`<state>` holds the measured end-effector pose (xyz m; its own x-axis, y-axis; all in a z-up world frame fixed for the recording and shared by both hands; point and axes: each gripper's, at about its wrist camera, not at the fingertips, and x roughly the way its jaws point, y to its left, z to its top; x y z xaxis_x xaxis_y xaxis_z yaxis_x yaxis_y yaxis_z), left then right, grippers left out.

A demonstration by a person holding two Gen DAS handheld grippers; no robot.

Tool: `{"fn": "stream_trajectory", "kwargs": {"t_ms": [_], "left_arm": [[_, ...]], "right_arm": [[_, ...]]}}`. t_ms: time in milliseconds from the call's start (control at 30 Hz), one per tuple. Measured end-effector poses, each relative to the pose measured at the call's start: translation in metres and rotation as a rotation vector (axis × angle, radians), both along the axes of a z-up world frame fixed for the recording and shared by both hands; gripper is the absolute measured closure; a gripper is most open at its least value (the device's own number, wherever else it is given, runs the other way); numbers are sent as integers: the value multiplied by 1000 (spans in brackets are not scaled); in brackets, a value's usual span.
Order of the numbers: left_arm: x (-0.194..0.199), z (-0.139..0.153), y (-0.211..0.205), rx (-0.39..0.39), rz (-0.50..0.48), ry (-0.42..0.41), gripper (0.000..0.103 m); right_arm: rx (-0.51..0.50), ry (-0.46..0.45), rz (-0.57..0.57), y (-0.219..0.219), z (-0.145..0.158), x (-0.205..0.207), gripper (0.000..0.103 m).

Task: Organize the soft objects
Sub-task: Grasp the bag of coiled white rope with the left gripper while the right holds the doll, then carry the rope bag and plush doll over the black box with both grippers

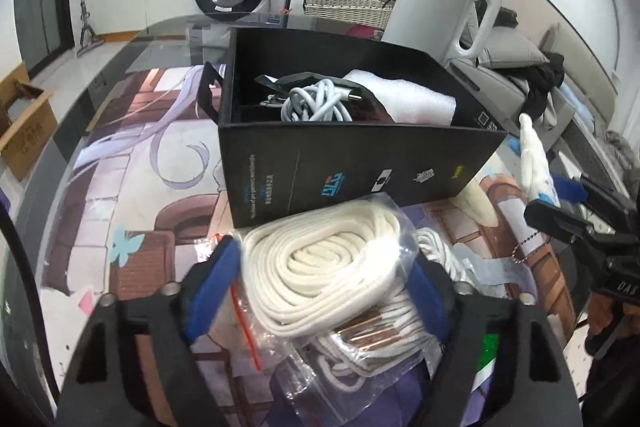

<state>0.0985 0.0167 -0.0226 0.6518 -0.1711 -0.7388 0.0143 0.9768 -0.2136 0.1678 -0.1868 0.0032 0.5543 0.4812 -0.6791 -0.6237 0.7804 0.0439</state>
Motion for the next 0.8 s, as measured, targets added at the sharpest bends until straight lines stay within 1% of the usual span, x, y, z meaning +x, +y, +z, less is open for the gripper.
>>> {"fn": "stream_trajectory", "kwargs": {"t_ms": [33,67,133,200,267,300,367,567,667,800], "left_arm": [[-1,1,-1,7,-6,-9,32],[-3,3,-2,15,-11,-18,42],[-5,7,-5,42,-25,-39,53],[-6,9,-7,52,-40,-51,59],[-8,12,-7,50,-47,-64,66],[-9,13,-6,45,-51,-71,68],[-12,17,-5,31,-61,-84,80],[-20,25,-5,28,-77,-119,87],[-23,31,-5,31,-90,-141,88],[-27,39,-3,13,-87,-171,88]], "right_arm": [[1,0,0,0,0,0,43],[1,0,0,0,0,0,43],[0,0,1,0,0,0,43],[1,0,0,0,0,0,43],[1,-2,-1,0,1,0,43],[2,-3,0,0,1,0,44],[2,-8,0,0,3,-1,43],[4,-16,5,-1,6,-2,44],[5,-18,9,-1,7,-2,43],[8,-26,16,1,9,-5,43]]}}
